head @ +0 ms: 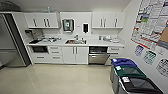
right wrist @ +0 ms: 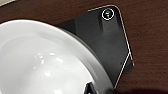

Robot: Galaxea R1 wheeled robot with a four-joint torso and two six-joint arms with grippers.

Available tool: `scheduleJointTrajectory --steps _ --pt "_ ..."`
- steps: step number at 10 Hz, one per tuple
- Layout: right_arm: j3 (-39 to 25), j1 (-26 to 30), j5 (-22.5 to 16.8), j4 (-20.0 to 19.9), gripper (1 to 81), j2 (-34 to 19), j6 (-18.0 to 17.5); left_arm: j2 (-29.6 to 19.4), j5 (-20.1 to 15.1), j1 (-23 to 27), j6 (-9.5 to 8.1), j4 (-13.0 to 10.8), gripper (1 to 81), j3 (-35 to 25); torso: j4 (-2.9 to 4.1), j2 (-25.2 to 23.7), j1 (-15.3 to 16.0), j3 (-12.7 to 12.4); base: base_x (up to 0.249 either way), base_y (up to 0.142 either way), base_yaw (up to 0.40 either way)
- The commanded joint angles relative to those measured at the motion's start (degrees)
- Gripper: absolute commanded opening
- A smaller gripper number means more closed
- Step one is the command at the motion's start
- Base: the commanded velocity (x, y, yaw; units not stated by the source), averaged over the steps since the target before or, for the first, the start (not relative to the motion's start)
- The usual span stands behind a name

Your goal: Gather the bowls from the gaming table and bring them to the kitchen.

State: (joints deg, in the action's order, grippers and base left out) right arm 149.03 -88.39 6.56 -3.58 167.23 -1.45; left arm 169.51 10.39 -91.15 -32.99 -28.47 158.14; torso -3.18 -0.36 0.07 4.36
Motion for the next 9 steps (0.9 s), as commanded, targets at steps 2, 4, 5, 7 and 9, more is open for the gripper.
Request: scheduleJointTrajectory --steps 2,4,5,7,9 --pt "-0.2 1.9 -3.0 0.8 1.0 -0.5 0.2 -0.6 -2.7 1.3 0.2 0.2 1.0 0.2 0.0 0.0 0.0 0.0 0.191 -0.07 0.0" --pt "-0.2 1.9 -3.0 0.8 1.0 -0.5 0.2 -0.7 -2.7 1.3 0.2 0.2 1.0 0.2 0.0 0.0 0.0 0.0 0.191 -0.071 0.0" --pt "-0.2 1.9 -3.0 0.8 1.0 -0.5 0.2 -0.6 -2.7 1.3 0.2 0.2 1.0 0.3 0.0 0.0 0.0 0.0 0.19 -0.071 0.0" --pt "-0.2 2.0 -3.0 0.8 1.0 -0.5 0.2 -0.6 -2.6 1.3 0.2 0.2 1.0 0.2 0.0 0.0 0.0 0.0 0.191 -0.071 0.0" --pt "-0.2 2.1 -3.0 0.8 1.0 -0.4 0.2 -0.6 -2.6 1.3 0.2 0.2 1.0 0.2 0.0 0.0 0.0 0.0 0.19 -0.032 0.0"
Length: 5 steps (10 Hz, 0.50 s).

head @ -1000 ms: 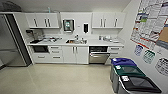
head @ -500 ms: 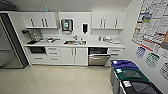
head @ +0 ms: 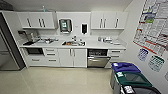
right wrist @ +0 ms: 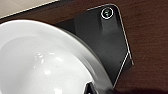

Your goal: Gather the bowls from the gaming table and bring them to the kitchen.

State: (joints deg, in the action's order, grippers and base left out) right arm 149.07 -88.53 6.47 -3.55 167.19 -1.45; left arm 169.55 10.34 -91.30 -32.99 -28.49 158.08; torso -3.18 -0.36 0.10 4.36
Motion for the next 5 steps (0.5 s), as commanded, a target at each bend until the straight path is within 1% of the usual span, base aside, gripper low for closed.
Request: scheduleJointTrajectory --steps 1,5 --pt "-0.2 2.3 -3.0 0.7 1.0 -0.3 0.2 -0.7 -2.5 1.4 0.2 0.2 1.0 0.3 0.0 0.0 0.0 0.0 0.19 0.0 0.0" --pt "-0.2 2.3 -3.2 0.7 1.0 -0.3 0.2 -0.7 -2.6 1.4 0.2 0.2 1.0 0.3 0.0 0.0 0.0 0.0 0.19 0.0 0.0"
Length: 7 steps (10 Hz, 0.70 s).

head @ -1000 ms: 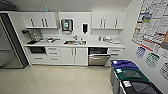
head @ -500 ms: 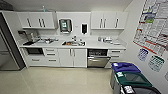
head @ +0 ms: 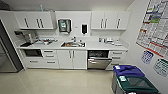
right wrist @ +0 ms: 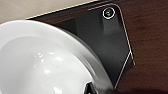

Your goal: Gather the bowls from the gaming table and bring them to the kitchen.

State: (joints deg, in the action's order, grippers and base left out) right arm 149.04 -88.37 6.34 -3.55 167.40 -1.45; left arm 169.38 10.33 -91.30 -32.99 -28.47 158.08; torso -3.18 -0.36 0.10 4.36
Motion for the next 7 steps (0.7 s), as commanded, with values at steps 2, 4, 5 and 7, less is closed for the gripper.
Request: scheduleJointTrajectory --steps 2,4,5,7 --pt "-0.2 2.2 -3.2 0.7 1.0 -0.6 0.2 -0.5 -2.8 1.4 0.2 0.2 1.0 0.3 0.0 0.0 0.0 0.0 0.137 0.0 0.0" --pt "-0.2 2.1 -3.2 0.7 1.0 -0.6 0.2 -0.5 -2.8 1.4 0.2 0.2 1.0 0.3 0.0 0.0 0.0 0.0 0.108 0.0 0.0" --pt "-0.2 2.1 -3.2 0.7 1.0 -0.6 0.2 -0.5 -2.8 1.4 0.2 0.2 1.0 0.3 0.0 0.0 0.0 0.0 0.104 0.0 0.0" --pt "-0.2 2.1 -3.1 0.7 1.0 -0.6 0.2 -0.5 -2.8 1.4 0.2 0.2 1.0 0.3 0.0 0.0 0.0 0.0 0.105 0.0 0.0"
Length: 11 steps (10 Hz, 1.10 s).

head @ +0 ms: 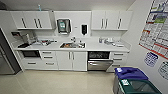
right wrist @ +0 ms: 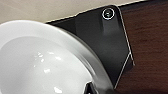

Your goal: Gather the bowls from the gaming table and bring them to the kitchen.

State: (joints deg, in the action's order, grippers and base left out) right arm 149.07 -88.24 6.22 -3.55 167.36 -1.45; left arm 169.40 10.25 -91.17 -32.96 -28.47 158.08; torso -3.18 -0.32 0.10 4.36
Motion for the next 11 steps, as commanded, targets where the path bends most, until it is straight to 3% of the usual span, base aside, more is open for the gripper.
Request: scheduleJointTrajectory --steps 1,11 --pt "-0.1 2.0 -3.1 0.7 1.0 -0.6 0.2 -0.5 -2.7 1.3 0.18 0.2 1.0 0.3 0.0 0.0 0.0 0.0 0.104 0.0 0.0" --pt "-0.1 1.8 -3.0 0.7 1.0 -0.6 0.2 -0.5 -2.5 1.3 0.18 0.3 1.0 0.3 0.0 0.0 0.0 0.0 0.108 0.0 0.0"
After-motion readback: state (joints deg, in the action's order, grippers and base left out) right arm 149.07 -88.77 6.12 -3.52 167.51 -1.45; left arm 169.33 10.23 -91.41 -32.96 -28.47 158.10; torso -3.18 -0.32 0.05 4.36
